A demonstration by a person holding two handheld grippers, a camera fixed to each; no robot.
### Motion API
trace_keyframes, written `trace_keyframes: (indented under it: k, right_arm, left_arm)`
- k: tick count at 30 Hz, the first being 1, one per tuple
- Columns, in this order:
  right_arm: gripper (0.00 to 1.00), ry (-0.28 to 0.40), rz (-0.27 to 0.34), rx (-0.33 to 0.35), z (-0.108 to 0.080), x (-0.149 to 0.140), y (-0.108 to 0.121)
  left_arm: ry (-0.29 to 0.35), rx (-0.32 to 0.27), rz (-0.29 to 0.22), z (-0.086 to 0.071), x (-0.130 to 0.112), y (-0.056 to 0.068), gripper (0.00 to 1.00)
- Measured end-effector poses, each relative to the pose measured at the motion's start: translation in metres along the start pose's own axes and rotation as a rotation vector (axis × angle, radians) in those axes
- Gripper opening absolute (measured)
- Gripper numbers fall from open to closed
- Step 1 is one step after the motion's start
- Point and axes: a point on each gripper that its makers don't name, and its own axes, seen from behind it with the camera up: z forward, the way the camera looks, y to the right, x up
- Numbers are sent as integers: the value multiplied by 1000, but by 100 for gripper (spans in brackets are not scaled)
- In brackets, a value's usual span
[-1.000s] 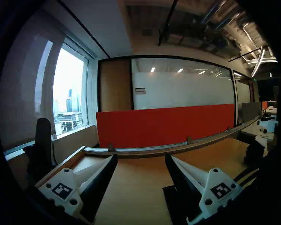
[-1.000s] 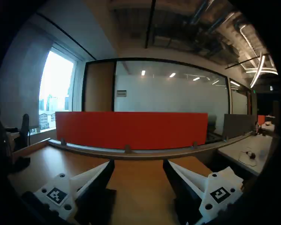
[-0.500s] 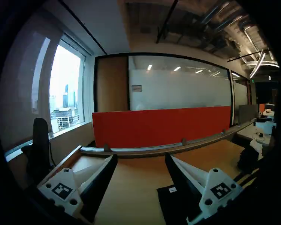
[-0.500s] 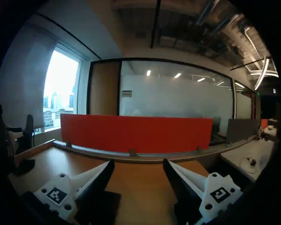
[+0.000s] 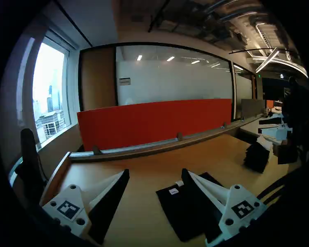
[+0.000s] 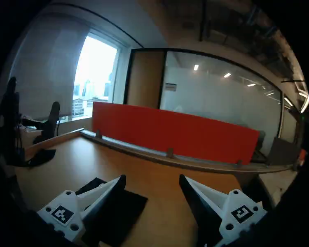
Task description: Fold towel
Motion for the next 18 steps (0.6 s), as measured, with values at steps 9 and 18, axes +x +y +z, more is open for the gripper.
trace_keyframes:
  k: [9, 18]
  right_arm:
    - [100, -68, -36, 87, 3, -20, -21]
    - [100, -145, -46, 149, 7, -63, -43]
  left_arm:
    - [-68, -83, 24, 4, -27, 21, 94]
    - [-161, -143, 67, 7, -75, 43, 94]
